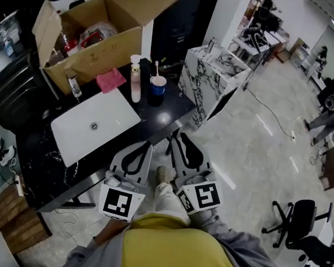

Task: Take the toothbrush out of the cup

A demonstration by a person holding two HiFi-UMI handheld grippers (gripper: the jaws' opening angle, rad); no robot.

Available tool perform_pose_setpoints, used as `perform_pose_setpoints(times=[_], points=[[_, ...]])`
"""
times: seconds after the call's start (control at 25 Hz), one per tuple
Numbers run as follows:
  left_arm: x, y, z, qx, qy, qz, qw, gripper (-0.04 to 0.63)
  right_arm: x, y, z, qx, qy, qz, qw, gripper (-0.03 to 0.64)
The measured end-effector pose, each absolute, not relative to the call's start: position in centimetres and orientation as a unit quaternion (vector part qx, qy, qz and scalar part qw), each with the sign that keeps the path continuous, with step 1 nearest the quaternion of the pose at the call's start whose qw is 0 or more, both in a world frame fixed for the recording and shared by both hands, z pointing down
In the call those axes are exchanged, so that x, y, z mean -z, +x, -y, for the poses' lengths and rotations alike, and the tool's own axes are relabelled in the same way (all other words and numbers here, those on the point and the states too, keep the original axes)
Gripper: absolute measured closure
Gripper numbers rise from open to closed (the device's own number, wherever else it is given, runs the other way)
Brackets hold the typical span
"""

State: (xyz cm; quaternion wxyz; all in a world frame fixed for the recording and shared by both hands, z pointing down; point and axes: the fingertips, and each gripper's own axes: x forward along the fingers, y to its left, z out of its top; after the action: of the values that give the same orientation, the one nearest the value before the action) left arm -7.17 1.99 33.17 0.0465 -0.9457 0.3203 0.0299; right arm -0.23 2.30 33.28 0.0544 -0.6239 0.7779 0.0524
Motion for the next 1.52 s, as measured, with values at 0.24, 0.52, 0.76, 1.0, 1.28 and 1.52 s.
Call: perform_pose_setpoints(times=[0.24, 0.52, 0.76, 1.0, 1.28, 1.52], points=[[-32.3, -3.0, 6.7, -0.031, -0.935, -0.349, 0.045, 0.595, -32.5, 4.0, 7.4, -0.052, -0.596, -0.799, 0.056, 0.523], [-32.0, 1.1, 15.9, -0.020, -0.916, -0.398, 0.049, 0.595, -33.0, 7.7, 17.8, -0.049, -0.545, -0.836, 0.040, 0.522], [-33.0, 3.2, 22.2, -0.014, -0.898, -0.436, 0.050, 0.595, -35.5, 9.9, 24.8, -0.039, -0.508, -0.860, 0.024, 0.522], [-34.8, 4.5, 26.2, -0.001, -0.889, -0.456, 0.043, 0.595, -38.4, 10.5, 29.4, -0.019, -0.480, -0.877, 0.009, 0.520], [-36.5, 4.5, 28.3, 0.016, -0.886, -0.463, 0.031, 0.595, -41.8, 10.0, 33.1, 0.016, -0.466, -0.884, -0.020, 0.514], [-37.4, 4.8, 29.8, 0.025, -0.891, -0.452, 0.022, 0.595, -44.0, 9.4, 36.0, 0.044, -0.467, -0.882, -0.047, 0.508]])
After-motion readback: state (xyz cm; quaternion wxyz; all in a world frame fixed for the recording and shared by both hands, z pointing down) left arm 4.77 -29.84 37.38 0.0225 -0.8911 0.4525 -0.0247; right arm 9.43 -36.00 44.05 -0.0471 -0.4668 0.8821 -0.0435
